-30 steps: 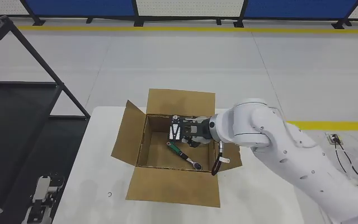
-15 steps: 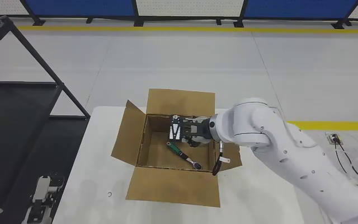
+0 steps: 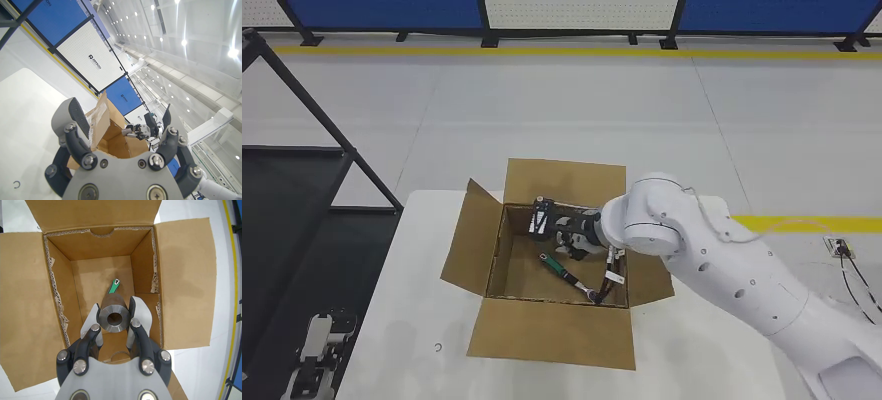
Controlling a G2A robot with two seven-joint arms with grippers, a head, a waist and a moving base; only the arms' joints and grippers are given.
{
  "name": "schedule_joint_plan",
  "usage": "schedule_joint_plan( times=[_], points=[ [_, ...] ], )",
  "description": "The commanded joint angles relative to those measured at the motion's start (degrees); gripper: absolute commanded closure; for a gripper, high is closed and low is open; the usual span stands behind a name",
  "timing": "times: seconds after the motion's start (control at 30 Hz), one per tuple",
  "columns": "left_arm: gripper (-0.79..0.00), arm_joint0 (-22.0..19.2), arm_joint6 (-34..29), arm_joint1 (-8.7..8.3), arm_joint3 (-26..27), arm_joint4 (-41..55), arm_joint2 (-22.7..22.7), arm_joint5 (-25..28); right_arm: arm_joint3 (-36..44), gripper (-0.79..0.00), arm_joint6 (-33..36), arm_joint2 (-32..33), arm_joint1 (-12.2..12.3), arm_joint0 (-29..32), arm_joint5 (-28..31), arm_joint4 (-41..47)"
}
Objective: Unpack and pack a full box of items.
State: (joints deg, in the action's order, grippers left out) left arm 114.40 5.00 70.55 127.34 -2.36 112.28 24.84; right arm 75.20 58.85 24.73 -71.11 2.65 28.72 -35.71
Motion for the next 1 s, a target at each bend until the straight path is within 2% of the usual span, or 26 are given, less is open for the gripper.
schedule_joint_plan(
  times=[0.0, 0.4, 0.7, 0.97],
  points=[
    [-0.785, 0.0, 0.0, 0.00, 0.0, 0.0, 0.0, 0.0, -3.5, 0.000, 1.4, -2.0, -1.8, -1.1, -2.7, 0.2],
    [-0.785, 0.0, 0.0, 0.00, 0.0, 0.0, 0.0, 0.0, -19.4, 0.000, 4.3, -9.0, -11.3, -2.9, -10.0, 1.1],
    [-0.785, 0.0, 0.0, 0.00, 0.0, 0.0, 0.0, 0.0, -30.7, 0.000, 3.6, -10.6, -17.5, -3.6, -10.6, 1.8],
    [-0.785, 0.0, 0.0, 0.00, 0.0, 0.0, 0.0, 0.0, -38.8, 0.000, 1.3, -10.7, -21.4, -3.8, -10.2, 1.6]
  ],
)
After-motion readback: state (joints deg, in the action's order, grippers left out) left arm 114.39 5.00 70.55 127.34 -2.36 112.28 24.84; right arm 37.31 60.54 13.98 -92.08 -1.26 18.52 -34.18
